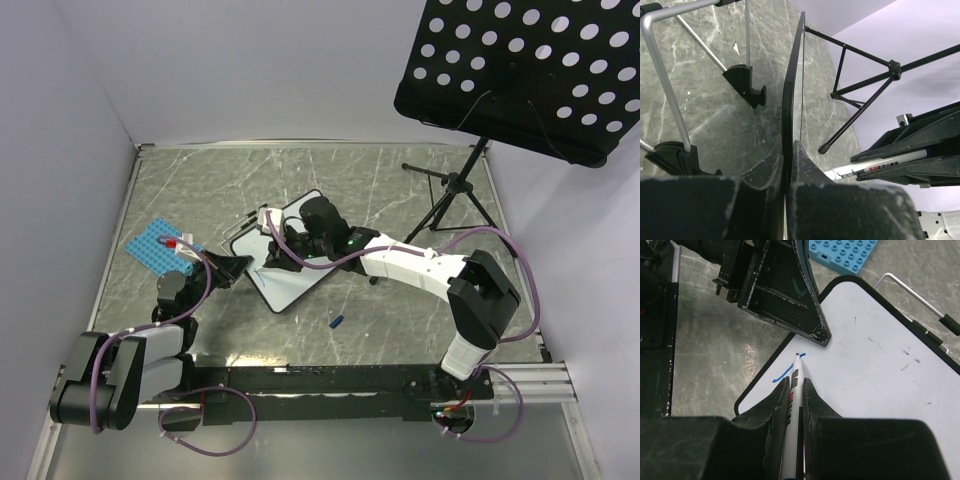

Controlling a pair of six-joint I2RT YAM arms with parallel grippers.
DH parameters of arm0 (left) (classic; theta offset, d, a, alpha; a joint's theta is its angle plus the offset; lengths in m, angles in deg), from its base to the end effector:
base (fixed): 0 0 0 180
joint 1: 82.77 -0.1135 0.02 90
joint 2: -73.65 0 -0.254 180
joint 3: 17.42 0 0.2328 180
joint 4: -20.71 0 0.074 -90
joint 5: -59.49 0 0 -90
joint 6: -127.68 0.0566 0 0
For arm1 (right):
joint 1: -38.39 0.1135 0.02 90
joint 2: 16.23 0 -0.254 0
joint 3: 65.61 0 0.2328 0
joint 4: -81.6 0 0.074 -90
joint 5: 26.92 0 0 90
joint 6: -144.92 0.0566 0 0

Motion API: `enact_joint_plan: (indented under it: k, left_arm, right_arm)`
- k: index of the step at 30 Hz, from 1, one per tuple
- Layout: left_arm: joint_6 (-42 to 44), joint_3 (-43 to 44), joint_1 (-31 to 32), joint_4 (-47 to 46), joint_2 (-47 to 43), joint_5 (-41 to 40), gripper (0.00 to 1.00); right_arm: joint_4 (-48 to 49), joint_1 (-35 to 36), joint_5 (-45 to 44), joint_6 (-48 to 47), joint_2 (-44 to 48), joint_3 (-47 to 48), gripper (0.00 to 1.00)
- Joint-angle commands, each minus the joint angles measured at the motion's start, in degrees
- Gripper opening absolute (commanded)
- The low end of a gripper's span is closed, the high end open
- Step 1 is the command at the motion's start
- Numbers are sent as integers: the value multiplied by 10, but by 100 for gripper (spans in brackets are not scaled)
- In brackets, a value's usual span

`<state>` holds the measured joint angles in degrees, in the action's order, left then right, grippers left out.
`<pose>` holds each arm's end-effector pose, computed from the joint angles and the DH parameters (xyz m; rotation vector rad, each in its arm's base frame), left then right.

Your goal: Write a sentence on the whiteboard

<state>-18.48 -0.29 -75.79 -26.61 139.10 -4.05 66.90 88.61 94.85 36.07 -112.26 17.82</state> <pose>0.1894 -0.0486 0.1685 -0.3466 1.6913 -1.2024 0.2218 0.3129 0.2593 -1.4621 1.4946 0.9037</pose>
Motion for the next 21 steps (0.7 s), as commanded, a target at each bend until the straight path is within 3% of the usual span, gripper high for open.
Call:
enact_joint_plan:
  k: [1, 21]
  left_arm:
    - [6, -35, 3, -59, -1, 17, 1]
    - [8, -33, 3, -46, -5, 7, 1]
  right_arm:
    - [26, -4, -25, 3, -7, 24, 0]
    - [17, -21, -57, -8, 15, -18, 0]
